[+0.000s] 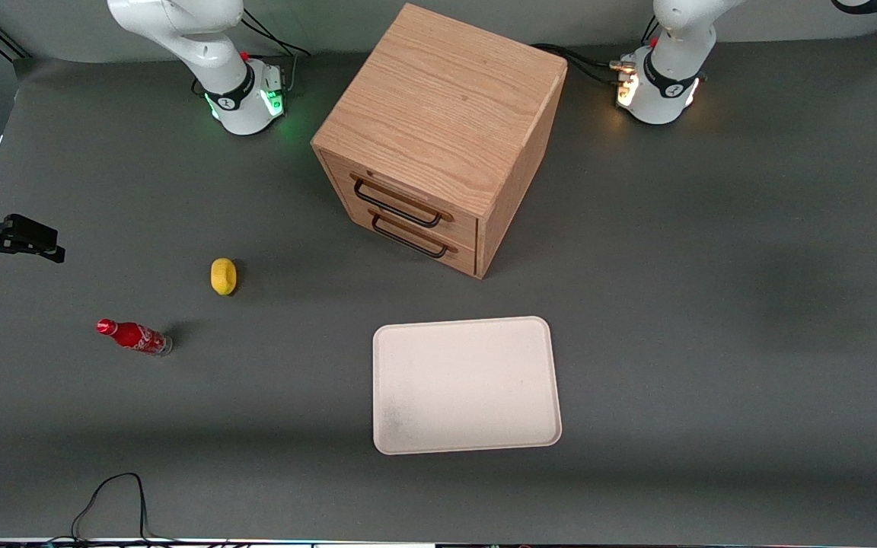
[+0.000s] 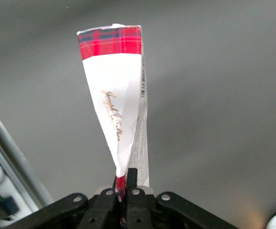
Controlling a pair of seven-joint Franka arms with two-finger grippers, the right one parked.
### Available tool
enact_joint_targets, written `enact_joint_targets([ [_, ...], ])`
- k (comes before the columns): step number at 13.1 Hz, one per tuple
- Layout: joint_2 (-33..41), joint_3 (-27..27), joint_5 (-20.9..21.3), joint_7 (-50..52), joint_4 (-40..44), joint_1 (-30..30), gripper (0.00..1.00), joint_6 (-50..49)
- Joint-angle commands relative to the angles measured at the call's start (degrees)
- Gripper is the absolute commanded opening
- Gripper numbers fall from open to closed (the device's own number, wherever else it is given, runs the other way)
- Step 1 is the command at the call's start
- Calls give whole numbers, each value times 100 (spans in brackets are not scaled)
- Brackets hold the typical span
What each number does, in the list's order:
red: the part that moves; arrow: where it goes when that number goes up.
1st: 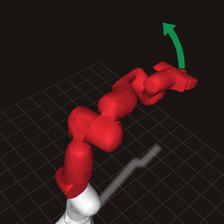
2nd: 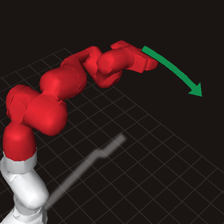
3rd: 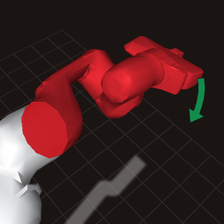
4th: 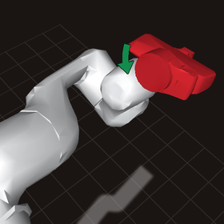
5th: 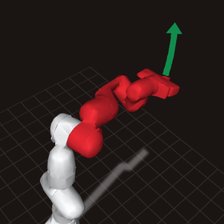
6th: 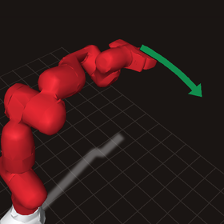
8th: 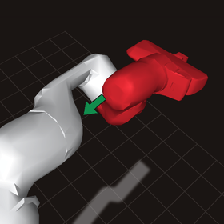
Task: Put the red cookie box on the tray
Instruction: 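Carry the held box with the left gripper over the white tray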
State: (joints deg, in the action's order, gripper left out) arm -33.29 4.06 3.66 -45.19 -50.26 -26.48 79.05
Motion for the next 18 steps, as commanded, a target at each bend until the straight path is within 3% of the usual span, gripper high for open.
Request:
enact_joint_targets([
  [1, 226, -54, 20, 1796, 69, 869, 0, -442],
  [8, 279, -45, -286, 5491, 43, 3111, 0, -654],
  [12, 218, -45, -375, 7169, -246, 4148, 0, 196],
  [18, -212, -54, -349, 8262, -397, 5090, 0, 1331],
])
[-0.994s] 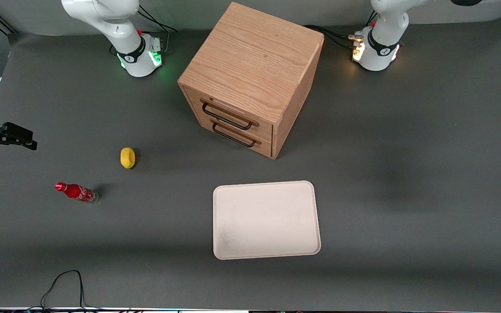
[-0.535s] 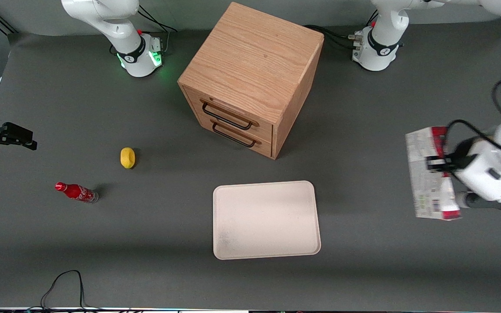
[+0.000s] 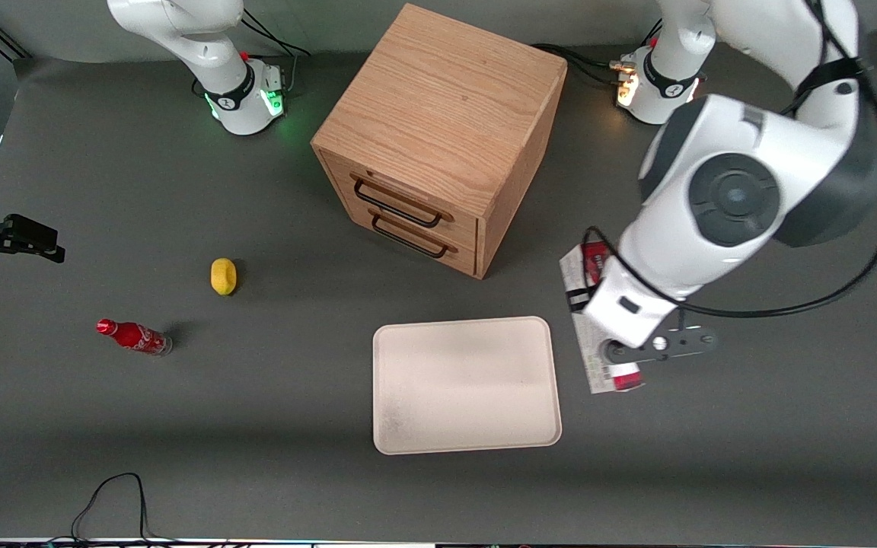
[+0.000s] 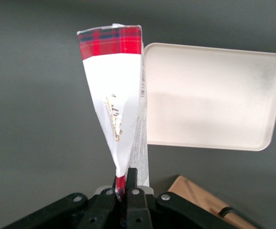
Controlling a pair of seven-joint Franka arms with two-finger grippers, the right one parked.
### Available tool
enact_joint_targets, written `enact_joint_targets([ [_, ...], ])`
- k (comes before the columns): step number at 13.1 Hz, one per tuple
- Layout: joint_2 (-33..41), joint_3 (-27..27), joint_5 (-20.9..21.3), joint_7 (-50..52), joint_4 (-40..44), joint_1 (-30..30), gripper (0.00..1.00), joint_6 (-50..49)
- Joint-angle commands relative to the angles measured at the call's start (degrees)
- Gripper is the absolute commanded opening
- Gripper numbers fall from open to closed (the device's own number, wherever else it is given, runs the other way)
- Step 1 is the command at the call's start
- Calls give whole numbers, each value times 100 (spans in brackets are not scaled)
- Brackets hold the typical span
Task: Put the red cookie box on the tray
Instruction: 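Carry the held box with the left gripper over the white tray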
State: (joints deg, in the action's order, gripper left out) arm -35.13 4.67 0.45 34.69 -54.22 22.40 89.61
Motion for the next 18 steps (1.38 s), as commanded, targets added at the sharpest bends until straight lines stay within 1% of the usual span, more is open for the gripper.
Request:
enact_joint_targets([
  [1, -116, -115, -1, 345, -1, 307, 0, 320],
  [4, -344, -115, 17, 284, -9, 308, 0, 356],
  [6, -538, -115, 95, 249, -175, 308, 0, 740],
  [8, -530, -115, 148, 301, -938, 335, 0, 1652],
  [10, -556, -115, 297, 275, -1413, 396, 0, 2182],
  [11, -556, -115, 446, 284, -1685, 396, 0, 2506],
  [12, -591, -124, 482, 266, -1914, 388, 0, 2779],
  [14, -739, -124, 623, 266, -2013, 379, 0, 2992],
  [18, -1012, -142, 658, 249, -1978, 352, 0, 3142],
])
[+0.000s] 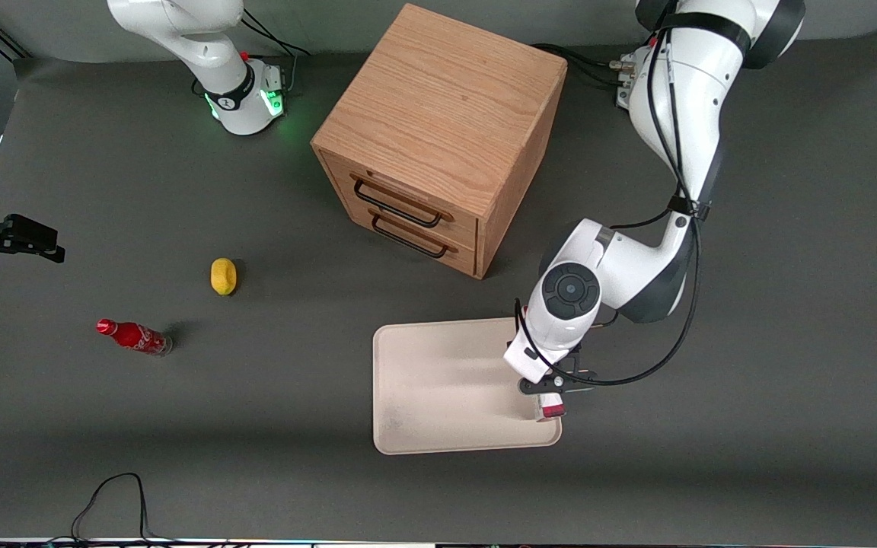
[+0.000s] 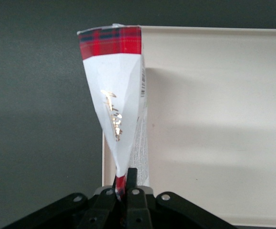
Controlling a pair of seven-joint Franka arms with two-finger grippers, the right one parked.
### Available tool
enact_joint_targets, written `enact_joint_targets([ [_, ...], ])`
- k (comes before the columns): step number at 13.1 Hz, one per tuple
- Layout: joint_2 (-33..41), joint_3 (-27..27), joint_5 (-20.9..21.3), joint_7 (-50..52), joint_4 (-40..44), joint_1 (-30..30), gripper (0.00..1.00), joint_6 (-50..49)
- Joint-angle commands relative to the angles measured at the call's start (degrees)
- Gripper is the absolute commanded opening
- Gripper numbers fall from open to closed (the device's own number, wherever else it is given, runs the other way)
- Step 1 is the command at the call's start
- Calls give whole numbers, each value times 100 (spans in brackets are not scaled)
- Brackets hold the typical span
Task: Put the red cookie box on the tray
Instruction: 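Lower the box onto the tray and open the left gripper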
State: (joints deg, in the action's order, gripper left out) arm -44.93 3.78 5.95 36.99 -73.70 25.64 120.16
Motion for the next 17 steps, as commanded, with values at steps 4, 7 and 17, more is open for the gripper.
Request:
enact_joint_targets([
  [4, -192, -53, 99, 45, -30, 37, 0, 410],
  [7, -236, -53, 108, 2, -30, 38, 0, 420],
  [17, 596, -35, 46, -236, 22, -15, 100, -762],
])
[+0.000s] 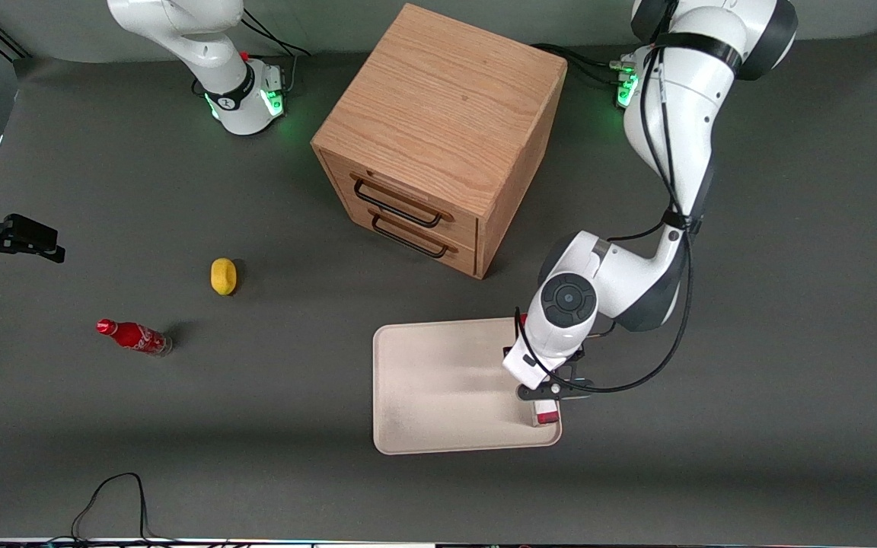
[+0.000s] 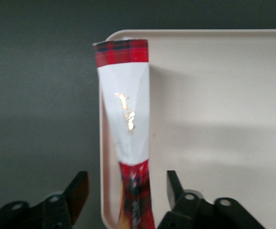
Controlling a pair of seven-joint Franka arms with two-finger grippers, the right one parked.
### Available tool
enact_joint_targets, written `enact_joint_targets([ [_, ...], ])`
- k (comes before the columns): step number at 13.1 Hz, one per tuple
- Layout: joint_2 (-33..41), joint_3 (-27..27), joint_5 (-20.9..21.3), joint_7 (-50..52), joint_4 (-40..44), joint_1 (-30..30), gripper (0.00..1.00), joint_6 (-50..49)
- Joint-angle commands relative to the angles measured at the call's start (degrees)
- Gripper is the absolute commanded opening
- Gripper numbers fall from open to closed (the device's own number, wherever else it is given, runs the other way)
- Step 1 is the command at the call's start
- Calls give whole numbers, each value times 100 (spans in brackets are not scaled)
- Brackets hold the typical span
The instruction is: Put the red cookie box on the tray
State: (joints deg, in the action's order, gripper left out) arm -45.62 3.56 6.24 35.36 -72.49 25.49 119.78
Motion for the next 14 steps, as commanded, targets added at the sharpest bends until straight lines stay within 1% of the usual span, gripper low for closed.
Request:
enact_joint_targets([
  [1, 1008, -5, 9, -126, -124, -52, 100, -1180],
  [3, 1694, -5, -87, -397, -133, -166, 100, -2024],
  [5, 2371, -5, -193, -1071, -168, -543, 100, -2955],
  [7, 2951, -13, -237, -1836, -325, -1095, 100, -3494],
  [9, 3593, -22, -316, -2593, -816, -1693, 100, -3514],
  [10, 3796, -22, -325, -2866, -1019, -1983, 100, -3470],
  [12, 3912, -31, -334, -3428, -1091, -2459, 100, -3470],
  [14, 3930, -40, -325, -3589, -1170, -2662, 100, -3417],
])
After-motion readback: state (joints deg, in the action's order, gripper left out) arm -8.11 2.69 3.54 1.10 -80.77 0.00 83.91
